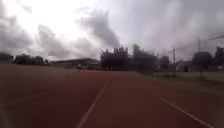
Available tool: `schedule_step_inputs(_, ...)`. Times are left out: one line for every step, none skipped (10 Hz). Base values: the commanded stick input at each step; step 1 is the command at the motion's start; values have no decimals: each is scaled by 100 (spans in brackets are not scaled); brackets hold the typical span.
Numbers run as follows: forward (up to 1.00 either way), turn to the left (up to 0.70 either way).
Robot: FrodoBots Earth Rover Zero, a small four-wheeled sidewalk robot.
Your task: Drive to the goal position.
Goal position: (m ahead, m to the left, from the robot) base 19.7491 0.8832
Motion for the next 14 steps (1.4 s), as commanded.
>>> schedule_step_inputs(85, -34)
schedule_step_inputs(85, -34)
schedule_step_inputs(85, -34)
schedule_step_inputs(85, -34)
schedule_step_inputs(85, -27)
schedule_step_inputs(85, -6)
schedule_step_inputs(85, 0)
schedule_step_inputs(85, 0)
schedule_step_inputs(85, 0)
schedule_step_inputs(85, 0)
schedule_step_inputs(85, 0)
schedule_step_inputs(85, 0)
schedule_step_inputs(85, 0)
schedule_step_inputs(85, 0)
